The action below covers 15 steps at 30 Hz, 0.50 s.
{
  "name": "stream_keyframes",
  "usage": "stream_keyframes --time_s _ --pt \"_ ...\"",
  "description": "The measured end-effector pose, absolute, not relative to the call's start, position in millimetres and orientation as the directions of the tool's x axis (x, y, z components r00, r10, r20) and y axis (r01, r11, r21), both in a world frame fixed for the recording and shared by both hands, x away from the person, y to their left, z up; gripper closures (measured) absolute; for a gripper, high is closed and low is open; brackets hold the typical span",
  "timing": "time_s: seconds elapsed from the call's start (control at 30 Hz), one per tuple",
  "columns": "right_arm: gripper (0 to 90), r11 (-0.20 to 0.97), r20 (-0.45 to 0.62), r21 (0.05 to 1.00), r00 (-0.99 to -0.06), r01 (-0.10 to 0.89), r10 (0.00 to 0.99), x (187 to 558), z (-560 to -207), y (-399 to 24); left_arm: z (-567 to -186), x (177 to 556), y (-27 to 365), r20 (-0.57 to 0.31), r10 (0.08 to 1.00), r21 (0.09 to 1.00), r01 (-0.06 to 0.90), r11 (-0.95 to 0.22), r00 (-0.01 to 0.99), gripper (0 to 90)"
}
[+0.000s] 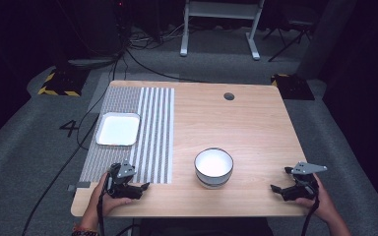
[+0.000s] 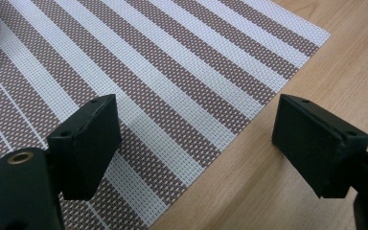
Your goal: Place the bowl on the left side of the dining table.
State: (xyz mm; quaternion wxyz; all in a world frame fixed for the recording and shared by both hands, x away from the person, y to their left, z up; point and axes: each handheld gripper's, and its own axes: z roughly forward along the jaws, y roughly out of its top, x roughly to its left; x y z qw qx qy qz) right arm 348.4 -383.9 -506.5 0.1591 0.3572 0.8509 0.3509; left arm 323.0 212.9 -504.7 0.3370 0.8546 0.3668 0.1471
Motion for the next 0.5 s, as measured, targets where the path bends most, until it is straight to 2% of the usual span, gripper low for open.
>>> stream_keyframes --time_s 0.5 --pt "0.6 0.499 -0.020 0.711 -0.695 0.495 0.719 348.5 -506.5 -383.8 -504.7 322.4 212.6 0.000 0.730 0.681 0.535 -0.500 0.684 16.9"
